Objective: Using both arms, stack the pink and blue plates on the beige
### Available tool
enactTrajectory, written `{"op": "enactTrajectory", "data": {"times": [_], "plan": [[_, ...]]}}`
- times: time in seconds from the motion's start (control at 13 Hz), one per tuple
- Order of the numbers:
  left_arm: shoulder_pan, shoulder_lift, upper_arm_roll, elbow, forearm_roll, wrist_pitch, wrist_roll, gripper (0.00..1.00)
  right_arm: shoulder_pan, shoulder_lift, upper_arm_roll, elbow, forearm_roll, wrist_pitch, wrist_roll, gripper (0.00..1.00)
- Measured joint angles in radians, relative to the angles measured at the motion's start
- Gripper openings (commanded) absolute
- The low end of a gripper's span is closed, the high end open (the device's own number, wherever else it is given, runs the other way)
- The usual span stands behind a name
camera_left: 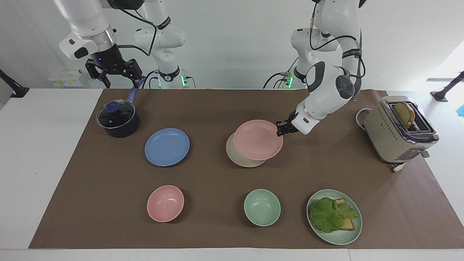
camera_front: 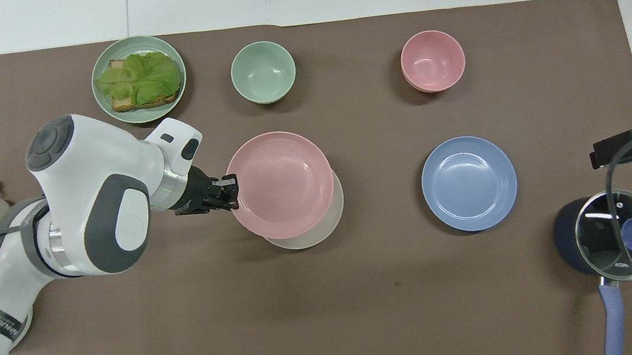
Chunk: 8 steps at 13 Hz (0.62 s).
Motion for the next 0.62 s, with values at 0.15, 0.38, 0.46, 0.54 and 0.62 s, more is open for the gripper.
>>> {"op": "enactTrajectory", "data": {"times": [0.15, 0.38, 0.46, 0.54, 0.62], "plan": [[-0.02, 0.021, 0.0, -0.039, -0.018, 0.063, -0.001, 0.0, 0.0, 0.0, 0.0, 0.0, 0.0, 0.0, 0.0, 1.0], [-0.035, 0.045, 0.001, -0.062, -0.024, 0.114, -0.012, 0.0, 0.0, 0.0, 0.0, 0.0, 0.0, 0.0, 0.0, 1.0], [-0.041, 0.054, 0.0, -0.064, -0.024, 0.13, -0.018, 0.14, 0.0, 0.0, 0.0, 0.0, 0.0, 0.0, 0.0, 1.0], [-0.046, 0.059, 0.001, -0.064, -0.024, 0.136, -0.02, 0.97, 0.0, 0.0, 0.0, 0.0, 0.0, 0.0, 0.0, 1.0], [-0.048, 0.061, 0.001, -0.064, -0.025, 0.139, -0.021, 1.0, 0.0, 0.0, 0.0, 0.0, 0.0, 0.0, 0.0, 1.0]]}}
